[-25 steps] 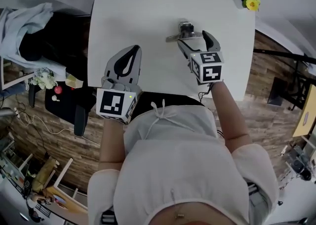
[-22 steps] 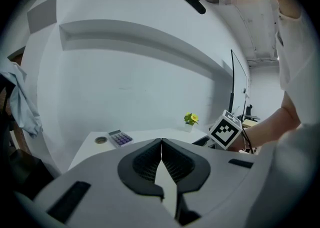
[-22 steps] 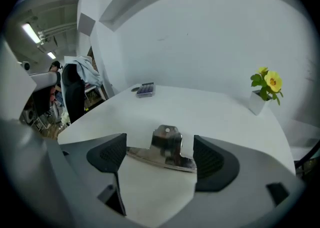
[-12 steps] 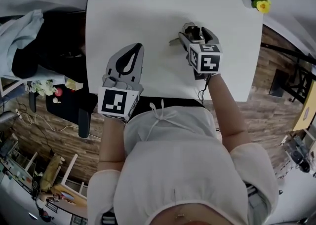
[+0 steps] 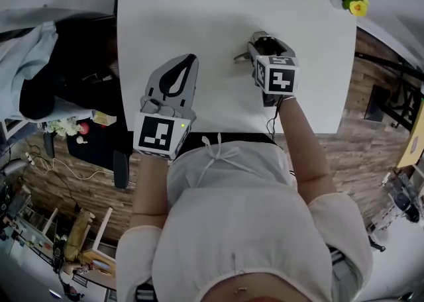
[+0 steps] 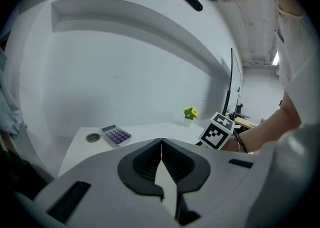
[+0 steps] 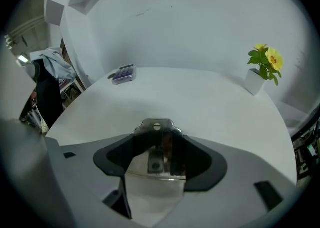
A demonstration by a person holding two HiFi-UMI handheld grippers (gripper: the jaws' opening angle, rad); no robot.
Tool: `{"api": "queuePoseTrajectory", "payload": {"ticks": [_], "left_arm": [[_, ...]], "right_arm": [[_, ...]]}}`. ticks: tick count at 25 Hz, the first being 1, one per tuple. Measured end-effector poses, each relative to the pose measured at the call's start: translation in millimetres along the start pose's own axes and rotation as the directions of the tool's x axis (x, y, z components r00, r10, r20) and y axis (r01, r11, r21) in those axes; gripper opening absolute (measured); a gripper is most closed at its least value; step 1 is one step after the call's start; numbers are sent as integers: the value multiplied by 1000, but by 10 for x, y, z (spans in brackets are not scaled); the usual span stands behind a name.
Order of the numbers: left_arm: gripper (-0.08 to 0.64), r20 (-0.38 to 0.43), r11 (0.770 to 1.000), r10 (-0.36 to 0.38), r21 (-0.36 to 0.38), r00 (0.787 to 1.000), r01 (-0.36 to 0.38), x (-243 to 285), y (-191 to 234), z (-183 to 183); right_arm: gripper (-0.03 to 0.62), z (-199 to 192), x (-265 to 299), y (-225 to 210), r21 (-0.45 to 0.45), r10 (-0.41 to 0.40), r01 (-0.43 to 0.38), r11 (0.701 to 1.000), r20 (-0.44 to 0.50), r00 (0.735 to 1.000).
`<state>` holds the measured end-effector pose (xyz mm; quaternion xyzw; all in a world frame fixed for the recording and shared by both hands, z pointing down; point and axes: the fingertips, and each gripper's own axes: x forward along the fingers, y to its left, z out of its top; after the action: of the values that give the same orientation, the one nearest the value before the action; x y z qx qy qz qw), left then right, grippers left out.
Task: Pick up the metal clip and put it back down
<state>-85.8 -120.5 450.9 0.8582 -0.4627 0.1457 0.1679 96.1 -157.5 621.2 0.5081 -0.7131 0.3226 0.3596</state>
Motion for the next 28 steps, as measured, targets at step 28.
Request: {"api": "queuePoseTrajectory", "payload": {"ticks": [28], "left_arm": [[19, 158, 992, -52, 124, 986, 32, -369, 11, 853]], "right_arm": [[295, 838, -1404, 115, 12, -11, 7, 1000, 391, 920]]}}
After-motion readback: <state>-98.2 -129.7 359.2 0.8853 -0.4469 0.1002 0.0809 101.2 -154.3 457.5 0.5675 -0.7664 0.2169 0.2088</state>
